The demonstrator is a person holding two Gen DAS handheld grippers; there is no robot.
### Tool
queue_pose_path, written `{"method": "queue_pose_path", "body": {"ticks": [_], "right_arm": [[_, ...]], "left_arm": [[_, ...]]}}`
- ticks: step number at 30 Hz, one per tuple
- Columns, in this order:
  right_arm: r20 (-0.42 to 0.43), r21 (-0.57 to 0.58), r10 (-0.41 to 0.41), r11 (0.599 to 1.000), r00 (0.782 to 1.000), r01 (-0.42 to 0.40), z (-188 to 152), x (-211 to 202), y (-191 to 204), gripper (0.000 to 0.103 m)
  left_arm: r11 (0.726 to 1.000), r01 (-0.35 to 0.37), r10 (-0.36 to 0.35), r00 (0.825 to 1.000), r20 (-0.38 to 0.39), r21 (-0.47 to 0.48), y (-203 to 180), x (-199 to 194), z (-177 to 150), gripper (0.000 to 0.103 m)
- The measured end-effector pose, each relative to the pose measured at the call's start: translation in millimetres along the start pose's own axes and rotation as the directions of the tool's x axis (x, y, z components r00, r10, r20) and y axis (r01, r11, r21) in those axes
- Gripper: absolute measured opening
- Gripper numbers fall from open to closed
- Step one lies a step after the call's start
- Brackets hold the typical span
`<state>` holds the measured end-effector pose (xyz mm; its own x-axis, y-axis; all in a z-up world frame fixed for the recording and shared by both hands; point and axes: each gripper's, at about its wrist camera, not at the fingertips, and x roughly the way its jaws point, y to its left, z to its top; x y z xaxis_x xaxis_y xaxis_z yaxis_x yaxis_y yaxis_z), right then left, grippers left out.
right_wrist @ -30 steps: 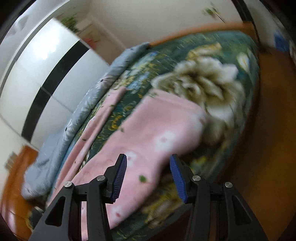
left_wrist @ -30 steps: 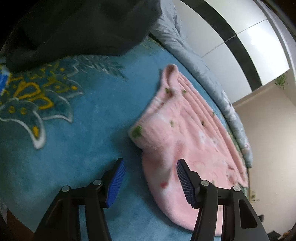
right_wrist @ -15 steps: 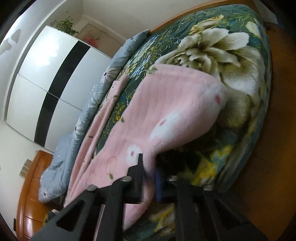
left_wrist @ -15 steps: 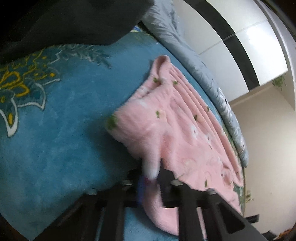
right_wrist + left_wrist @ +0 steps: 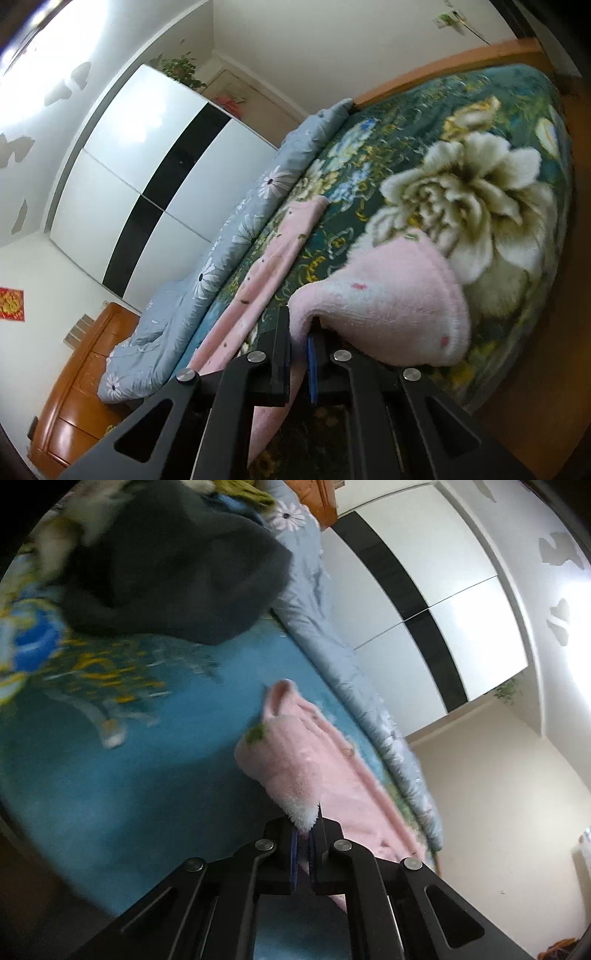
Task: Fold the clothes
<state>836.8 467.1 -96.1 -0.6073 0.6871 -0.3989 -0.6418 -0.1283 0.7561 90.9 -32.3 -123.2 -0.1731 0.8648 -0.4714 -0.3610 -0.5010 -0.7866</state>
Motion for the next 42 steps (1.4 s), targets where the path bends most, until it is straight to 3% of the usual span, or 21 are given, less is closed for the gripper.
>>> {"method": "queue_pose_path", "body": {"ticks": [5, 10, 14, 23, 31, 38, 39, 41, 42], "right_arm": [[0.016, 0.042, 0.037, 0.998, 0.999, -0.038, 13.3, 10.9, 7.4, 0.007], [0.043, 0.003, 0.066, 0.998, 0.997, -0.066, 50.2, 37.3, 49.8, 0.007], [0.056, -0.032, 0.046, 0.998, 0.997, -0.045, 83.9, 70.2, 90.4, 0.007], [0.001, -0.089, -0.136, 0.987, 0.991, 0.136, 129.2, 211.7, 149.8, 0.007], [-0.043, -0.168, -0.256, 0.955, 0.966, 0.246, 119.1, 317.4, 166.5, 0.007], [-0.068, -0.202, -0.326, 0.93, 0.943, 0.307, 102.2, 355.5, 150.8, 0.01], [-0.076, -0.205, -0.314, 0.934, 0.946, 0.294, 99.5, 357.8, 149.5, 0.013], [-0.09, -0.24, -0.267, 0.941, 0.959, 0.239, 93.2, 356.5, 153.8, 0.044], [-0.096, -0.263, -0.243, 0.941, 0.965, 0.211, 89.9, 355.0, 156.7, 0.063]], "left_arm": [[0.995, 0.054, -0.058, 0.997, -0.048, -0.081, 3.4, 21.7, 10.4, 0.004], [0.963, 0.181, -0.199, 0.977, -0.075, -0.202, -18.7, 57.0, 42.0, 0.004], [0.943, 0.226, -0.244, 0.969, -0.046, -0.246, -37.9, 85.7, 76.2, 0.005], [0.927, 0.129, -0.166, 0.983, -0.078, -0.353, -35.5, 183.8, 135.4, 0.005], [0.919, 0.036, -0.089, 0.989, -0.119, -0.392, -4.6, 239.8, 160.6, 0.005], [0.936, -0.005, -0.05, 0.988, -0.149, -0.353, 6.2, 268.0, 170.2, 0.01], [0.939, -0.012, -0.045, 0.986, -0.158, -0.344, 5.9, 271.3, 170.8, 0.011], [0.955, -0.015, -0.037, 0.985, -0.166, -0.297, -0.8, 269.5, 168.4, 0.02], [0.967, -0.008, -0.037, 0.984, -0.172, -0.254, -8.4, 266.7, 167.3, 0.033]]}}
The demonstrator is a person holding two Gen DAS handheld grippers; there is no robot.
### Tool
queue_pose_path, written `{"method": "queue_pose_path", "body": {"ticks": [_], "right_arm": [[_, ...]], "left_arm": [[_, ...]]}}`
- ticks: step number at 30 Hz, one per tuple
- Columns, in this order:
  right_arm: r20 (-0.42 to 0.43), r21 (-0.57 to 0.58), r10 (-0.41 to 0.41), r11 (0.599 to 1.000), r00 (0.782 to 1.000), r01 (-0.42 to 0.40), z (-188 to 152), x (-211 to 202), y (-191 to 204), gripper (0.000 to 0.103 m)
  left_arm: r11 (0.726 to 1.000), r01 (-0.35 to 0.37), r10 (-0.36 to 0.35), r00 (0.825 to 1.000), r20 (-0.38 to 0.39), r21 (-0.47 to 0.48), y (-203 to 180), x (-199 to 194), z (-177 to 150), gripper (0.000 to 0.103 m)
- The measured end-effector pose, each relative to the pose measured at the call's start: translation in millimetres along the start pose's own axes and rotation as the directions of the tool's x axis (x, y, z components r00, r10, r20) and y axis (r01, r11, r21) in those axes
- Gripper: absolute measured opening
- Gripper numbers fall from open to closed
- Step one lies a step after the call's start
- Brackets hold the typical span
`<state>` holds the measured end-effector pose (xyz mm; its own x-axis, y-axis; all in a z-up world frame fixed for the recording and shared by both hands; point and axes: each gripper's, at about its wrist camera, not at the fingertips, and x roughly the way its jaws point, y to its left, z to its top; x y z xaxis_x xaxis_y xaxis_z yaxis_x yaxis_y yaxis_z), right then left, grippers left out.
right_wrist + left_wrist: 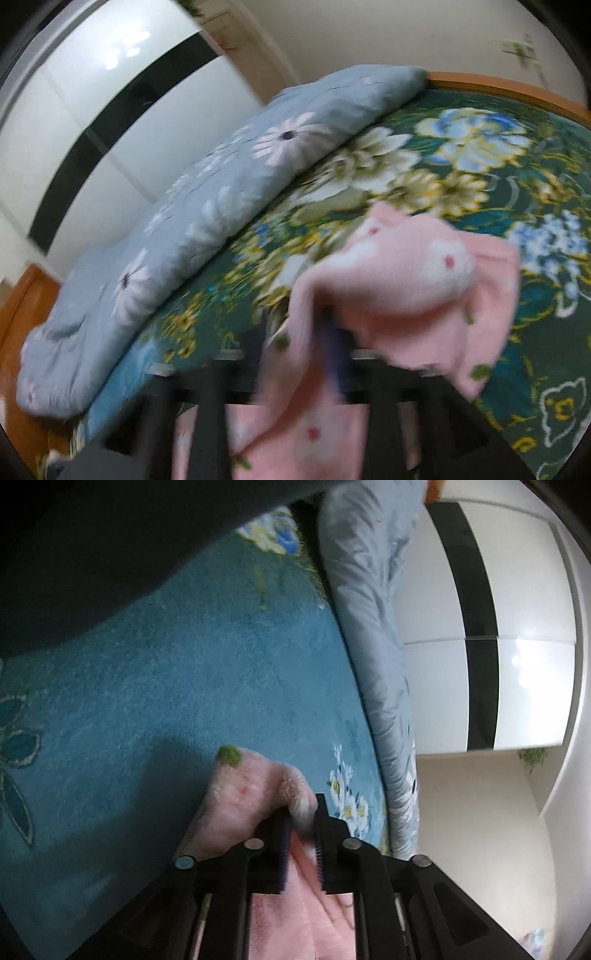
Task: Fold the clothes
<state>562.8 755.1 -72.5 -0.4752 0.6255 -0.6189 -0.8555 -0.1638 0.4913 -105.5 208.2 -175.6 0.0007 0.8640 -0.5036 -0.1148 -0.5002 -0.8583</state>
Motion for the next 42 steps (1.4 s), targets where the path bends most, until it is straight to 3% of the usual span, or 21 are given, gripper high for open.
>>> {"method": "queue_pose_path", "body": {"ticks": [3, 6, 9, 11, 15, 17, 19, 24, 28, 29, 30, 31, 32, 33, 35, 42], "right_arm": [[0.024, -0.093, 0.067, 0.994, 0.997, -0.065, -7.0, -19.2, 10.8, 0.065], [0.039, -0.129, 0.115, 0.986, 0.993, -0.109, -13.1, -47.6, 4.9, 0.065], [0.045, -0.101, 0.092, 0.991, 0.995, -0.087, -20.5, -66.9, -19.1, 0.066], [0.012, -0.009, 0.07, 0.998, 0.997, -0.07, -29.7, -67.3, -50.3, 0.066], [-0.033, 0.204, 0.096, 0.975, 0.995, -0.087, -50.3, -55.1, -98.3, 0.066], [-0.025, 0.316, 0.142, 0.94, 0.99, -0.127, -58.3, -47.6, -113.2, 0.066], [-0.017, 0.373, 0.172, 0.915, 0.985, -0.154, -62.0, -39.8, -116.8, 0.066], [-0.011, 0.35, 0.177, 0.923, 0.984, -0.162, -63.3, -22.7, -98.0, 0.066], [-0.002, 0.312, 0.148, 0.94, 0.989, -0.14, -66.1, -13.9, -79.0, 0.066], [0.001, 0.315, 0.145, 0.939, 0.989, -0.138, -66.8, -12.9, -77.0, 0.065], [0.003, 0.322, 0.137, 0.938, 0.991, -0.131, -67.4, -12.4, -76.1, 0.051], [0.001, 0.328, 0.131, 0.936, 0.991, -0.124, -67.7, -12.4, -75.5, 0.028], [-0.004, 0.332, 0.127, 0.936, 0.992, -0.119, -67.7, -13.0, -75.4, 0.023], [-0.01, 0.335, 0.124, 0.935, 0.992, -0.113, -67.8, -13.7, -75.4, 0.02], [-0.013, 0.311, 0.111, 0.945, 0.994, -0.102, -66.3, -20.1, -72.3, 0.017], [0.022, 0.205, 0.172, 0.963, 0.985, -0.173, -59.8, -80.1, -60.7, 0.014]], "left_arm": [[0.99, -0.024, 0.026, 1.0, -0.01, 0.142, -26.0, -16.8, -18.6, 0.062], [0.958, -0.061, 0.059, 0.998, 0.016, 0.28, -50.7, -44.0, -43.1, 0.067], [0.92, -0.192, 0.151, 0.978, 0.143, 0.342, -52.0, -79.8, -74.2, 0.072], [0.916, -0.257, 0.203, 0.959, 0.198, 0.307, -33.6, -97.1, -91.5, 0.074], [0.922, -0.316, 0.294, 0.948, 0.125, 0.225, 4.6, -83.6, -104.2, 0.075], [0.934, -0.306, 0.297, 0.952, 0.074, 0.187, 19.4, -74.4, -109.2, 0.075], [0.946, -0.273, 0.265, 0.962, 0.072, 0.175, 21.3, -69.5, -110.2, 0.075], [0.981, -0.152, 0.147, 0.988, 0.049, 0.124, 17.6, -52.8, -108.4, 0.077], [0.978, -0.164, 0.156, 0.986, 0.064, 0.13, 10.6, -34.3, -108.7, 0.077], [0.979, -0.16, 0.151, 0.986, 0.073, 0.125, 10.2, -33.5, -108.2, 0.076], [0.981, -0.155, 0.146, 0.986, 0.084, 0.12, 10.3, -34.2, -108.5, 0.075], [0.982, -0.151, 0.141, 0.986, 0.094, 0.115, 10.6, -35.2, -109.2, 0.074], [0.982, -0.153, 0.141, 0.984, 0.109, 0.112, 10.7, -36.2, -109.3, 0.058], [0.981, -0.158, 0.145, 0.982, 0.125, 0.108, 10.5, -37.1, -109.2, 0.038], [0.982, -0.156, 0.14, 0.98, 0.143, 0.104, 10.5, -40.6, -107.7, 0.031], [0.976, -0.111, 0.079, 0.982, 0.172, 0.187, -11.9, -85.3, -101.8, 0.027]]}}
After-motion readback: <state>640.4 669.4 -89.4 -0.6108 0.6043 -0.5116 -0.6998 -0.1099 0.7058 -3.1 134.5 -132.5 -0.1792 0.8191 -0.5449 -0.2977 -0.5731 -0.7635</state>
